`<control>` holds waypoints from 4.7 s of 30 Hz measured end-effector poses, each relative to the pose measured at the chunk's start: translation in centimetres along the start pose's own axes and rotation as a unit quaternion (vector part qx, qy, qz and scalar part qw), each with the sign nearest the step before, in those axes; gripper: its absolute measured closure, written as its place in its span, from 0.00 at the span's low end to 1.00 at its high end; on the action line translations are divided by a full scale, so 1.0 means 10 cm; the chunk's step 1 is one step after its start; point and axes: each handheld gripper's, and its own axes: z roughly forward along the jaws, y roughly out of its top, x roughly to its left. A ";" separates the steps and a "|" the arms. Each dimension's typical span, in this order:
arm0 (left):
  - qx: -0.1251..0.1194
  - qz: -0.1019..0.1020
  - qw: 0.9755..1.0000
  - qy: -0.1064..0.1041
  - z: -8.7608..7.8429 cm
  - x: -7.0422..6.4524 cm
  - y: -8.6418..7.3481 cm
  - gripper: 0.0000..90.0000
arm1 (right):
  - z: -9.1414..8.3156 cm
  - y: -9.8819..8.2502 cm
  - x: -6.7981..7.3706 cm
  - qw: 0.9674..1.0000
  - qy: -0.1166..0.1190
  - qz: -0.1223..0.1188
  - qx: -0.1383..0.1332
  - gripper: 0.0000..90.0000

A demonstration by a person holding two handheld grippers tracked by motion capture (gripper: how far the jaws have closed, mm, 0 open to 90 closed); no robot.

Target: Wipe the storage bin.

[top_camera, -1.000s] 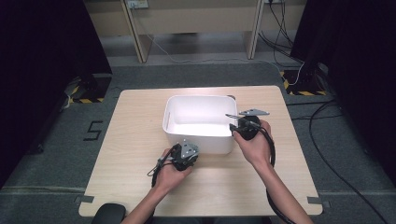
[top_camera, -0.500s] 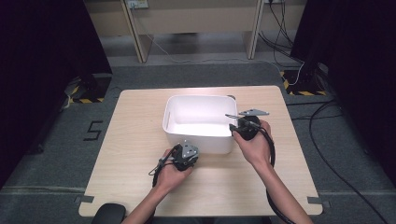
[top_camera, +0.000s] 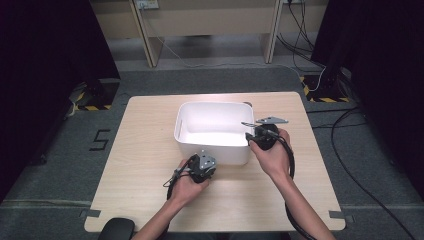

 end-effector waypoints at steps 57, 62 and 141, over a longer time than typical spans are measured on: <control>-0.076 -0.009 0.997 -0.004 -0.39 -0.06 0.38 0.87 | 0.00 0.00 0.00 1.000 0.000 0.003 0.000 0.73; -0.078 -0.010 0.997 -0.005 -0.41 -0.06 0.41 0.87 | 0.00 0.00 0.00 1.000 0.000 0.003 0.000 0.73; -0.027 0.011 0.999 -0.016 0.09 -0.18 0.19 0.87 | 0.00 0.00 0.00 1.000 0.000 0.003 -0.001 0.73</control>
